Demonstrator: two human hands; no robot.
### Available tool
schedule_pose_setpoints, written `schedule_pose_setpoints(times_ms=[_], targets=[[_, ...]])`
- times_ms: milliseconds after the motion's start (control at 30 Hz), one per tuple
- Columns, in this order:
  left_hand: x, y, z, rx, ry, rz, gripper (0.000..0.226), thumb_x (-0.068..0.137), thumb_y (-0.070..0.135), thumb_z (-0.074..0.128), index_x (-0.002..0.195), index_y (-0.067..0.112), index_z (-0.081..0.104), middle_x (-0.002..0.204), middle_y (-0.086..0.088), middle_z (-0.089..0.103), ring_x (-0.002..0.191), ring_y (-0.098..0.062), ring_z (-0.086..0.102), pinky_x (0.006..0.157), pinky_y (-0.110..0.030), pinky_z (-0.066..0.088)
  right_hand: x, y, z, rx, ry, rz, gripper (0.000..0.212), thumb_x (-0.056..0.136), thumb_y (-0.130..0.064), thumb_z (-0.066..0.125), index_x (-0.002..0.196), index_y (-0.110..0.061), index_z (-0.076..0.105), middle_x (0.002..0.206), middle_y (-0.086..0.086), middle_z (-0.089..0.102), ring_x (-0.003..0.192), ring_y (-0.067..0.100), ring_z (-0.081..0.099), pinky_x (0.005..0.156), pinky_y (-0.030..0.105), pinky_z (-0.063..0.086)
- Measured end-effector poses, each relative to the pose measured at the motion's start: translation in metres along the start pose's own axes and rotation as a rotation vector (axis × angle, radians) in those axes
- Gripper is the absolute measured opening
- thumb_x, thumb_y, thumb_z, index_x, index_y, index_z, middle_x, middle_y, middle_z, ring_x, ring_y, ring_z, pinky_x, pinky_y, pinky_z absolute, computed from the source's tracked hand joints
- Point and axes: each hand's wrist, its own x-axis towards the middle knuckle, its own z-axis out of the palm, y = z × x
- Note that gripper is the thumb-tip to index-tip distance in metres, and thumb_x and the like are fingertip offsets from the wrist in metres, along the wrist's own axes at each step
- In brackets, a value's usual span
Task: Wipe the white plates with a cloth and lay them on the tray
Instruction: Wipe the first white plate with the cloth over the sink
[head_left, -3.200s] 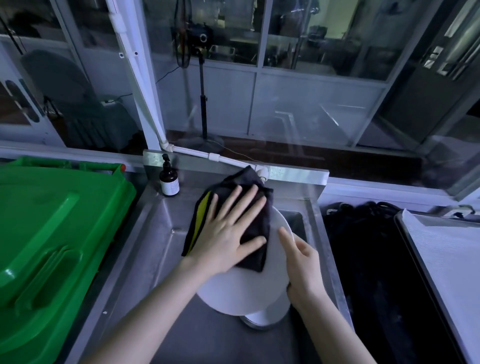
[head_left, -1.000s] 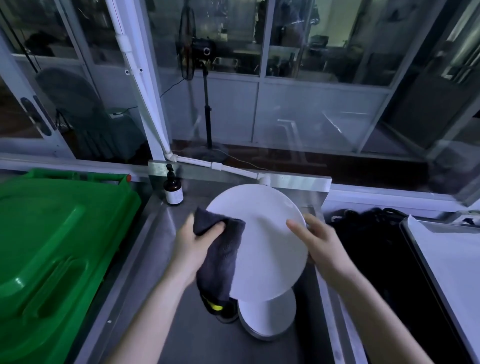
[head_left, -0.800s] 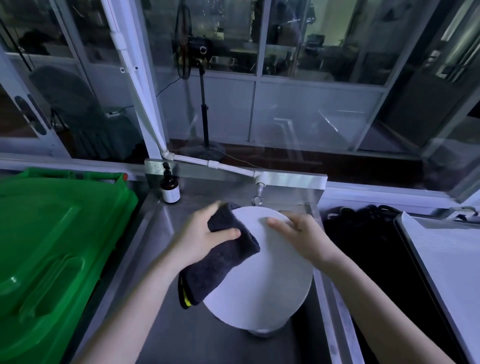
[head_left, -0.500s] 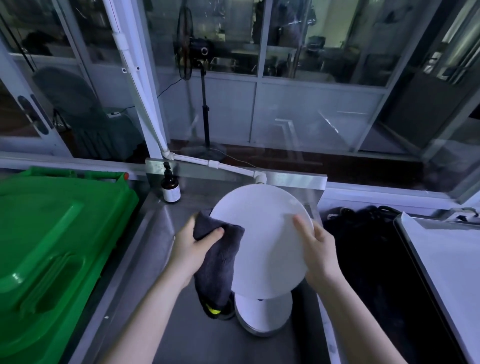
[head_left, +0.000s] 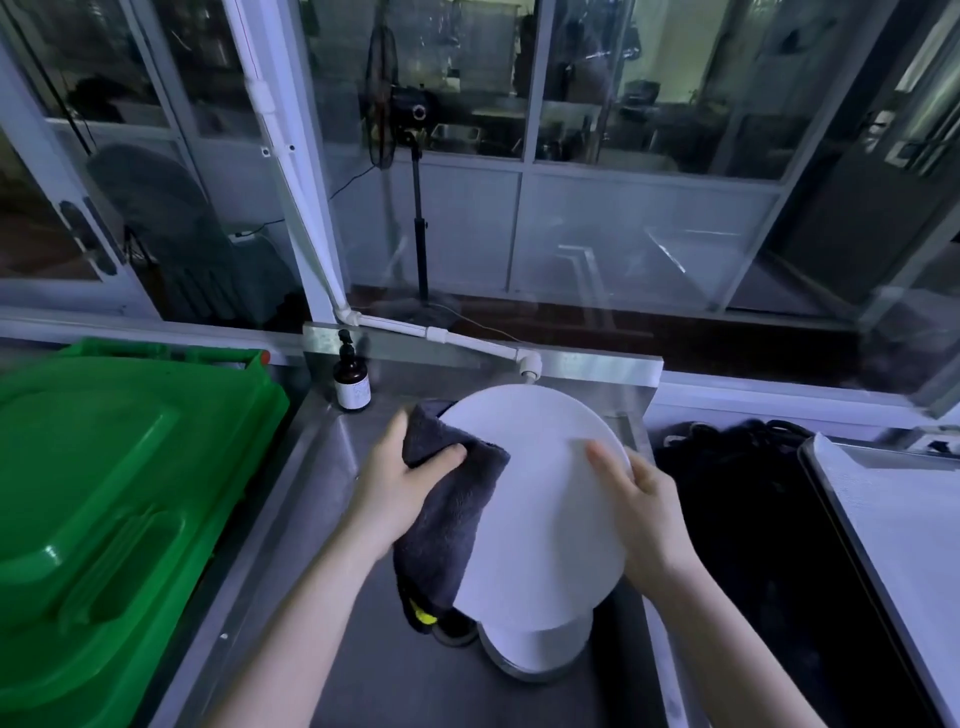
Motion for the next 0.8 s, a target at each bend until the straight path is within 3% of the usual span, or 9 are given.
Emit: schedule_pose_setpoints(times_ms=[133, 233, 333, 433, 500, 567, 633, 700, 800], targets=[[0.005, 0.013, -0.008, 0.266, -0.344, 0.077, 0.053, 0.075, 0.033, 0.082, 0.111, 0.059, 0.052, 0.107, 0.035, 0.064, 0.103, 0.016, 0.057, 0.078, 0.000, 0.039, 0.001, -0.011, -0.006, -0.308, -0.217, -0.139, 0.048, 0.093, -0.042, 0.067, 0.078, 0.003, 0.058, 0.064, -0.003, 0.049, 0.060, 0.012, 0.045, 0.056, 0.027, 0.034], [0.004, 0.014, -0.006, 0.287, -0.412, 0.065, 0.055, 0.077, 0.034, 0.082, 0.104, 0.070, 0.050, 0.104, 0.038, 0.064, 0.099, 0.017, 0.058, 0.077, 0.000, 0.041, 0.005, -0.027, -0.004, -0.442, -0.320, -0.197, 0.047, 0.094, -0.042, 0.064, 0.076, 0.000, 0.061, 0.062, -0.005, 0.049, 0.057, 0.010, 0.045, 0.053, 0.027, 0.034], [-0.004, 0.003, 0.006, 0.012, -0.088, -0.004, 0.042, 0.081, 0.023, 0.079, 0.107, 0.052, 0.062, 0.099, 0.021, 0.073, 0.098, 0.005, 0.066, 0.078, -0.011, 0.048, 0.006, -0.036, -0.006, -0.232, -0.156, -0.160, 0.036, 0.093, -0.034, 0.068, 0.064, -0.013, 0.065, 0.057, -0.008, 0.052, 0.052, 0.008, 0.045, 0.047, 0.021, 0.035], [-0.019, -0.004, 0.041, -0.159, 0.325, -0.179, 0.032, 0.083, 0.030, 0.075, 0.110, 0.019, 0.062, 0.094, 0.008, 0.072, 0.098, -0.015, 0.069, 0.079, -0.023, 0.053, -0.002, -0.023, 0.021, 0.210, 0.249, 0.038, 0.032, 0.093, -0.036, 0.067, 0.071, -0.014, 0.069, 0.067, -0.004, 0.064, 0.065, 0.015, 0.057, 0.059, 0.025, 0.046], [-0.026, -0.003, 0.063, -0.349, 0.433, -0.314, 0.037, 0.085, 0.025, 0.075, 0.117, 0.014, 0.059, 0.107, -0.001, 0.071, 0.103, -0.020, 0.067, 0.091, -0.038, 0.054, -0.012, -0.013, 0.046, 0.381, 0.458, 0.138, 0.027, 0.093, -0.046, 0.063, 0.074, -0.028, 0.072, 0.077, -0.007, 0.071, 0.077, 0.017, 0.067, 0.067, 0.032, 0.055], [-0.023, -0.004, 0.065, -0.427, 0.456, -0.330, 0.034, 0.086, 0.021, 0.075, 0.116, 0.013, 0.061, 0.110, -0.004, 0.072, 0.104, -0.020, 0.068, 0.092, -0.040, 0.055, -0.018, -0.009, 0.053, 0.406, 0.378, 0.129, 0.022, 0.092, -0.051, 0.060, 0.076, -0.041, 0.073, 0.078, -0.012, 0.073, 0.086, 0.020, 0.069, 0.073, 0.045, 0.061], [-0.014, -0.006, 0.051, -0.386, 0.430, -0.286, 0.027, 0.086, 0.022, 0.074, 0.110, 0.014, 0.063, 0.104, 0.000, 0.074, 0.097, -0.013, 0.070, 0.081, -0.030, 0.056, -0.015, -0.010, 0.041, 0.296, 0.222, 0.080, 0.017, 0.088, -0.050, 0.063, 0.081, -0.037, 0.072, 0.079, -0.009, 0.072, 0.086, 0.024, 0.068, 0.077, 0.054, 0.059], [-0.006, -0.006, 0.033, -0.281, 0.372, -0.210, 0.025, 0.086, 0.024, 0.074, 0.106, 0.016, 0.064, 0.096, 0.006, 0.075, 0.090, -0.004, 0.070, 0.071, -0.019, 0.053, -0.002, -0.017, 0.018, 0.207, 0.090, -0.007, 0.021, 0.082, -0.048, 0.069, 0.086, -0.027, 0.070, 0.083, 0.000, 0.072, 0.082, 0.024, 0.066, 0.070, 0.044, 0.055], [0.004, 0.001, 0.015, -0.135, 0.227, -0.083, 0.021, 0.084, 0.021, 0.075, 0.101, 0.016, 0.063, 0.084, 0.013, 0.072, 0.087, -0.001, 0.068, 0.066, -0.009, 0.047, 0.022, -0.038, -0.010, 0.065, -0.197, -0.158, 0.019, 0.085, -0.042, 0.071, 0.096, -0.026, 0.073, 0.091, -0.001, 0.075, 0.081, 0.017, 0.070, 0.069, 0.030, 0.051]])
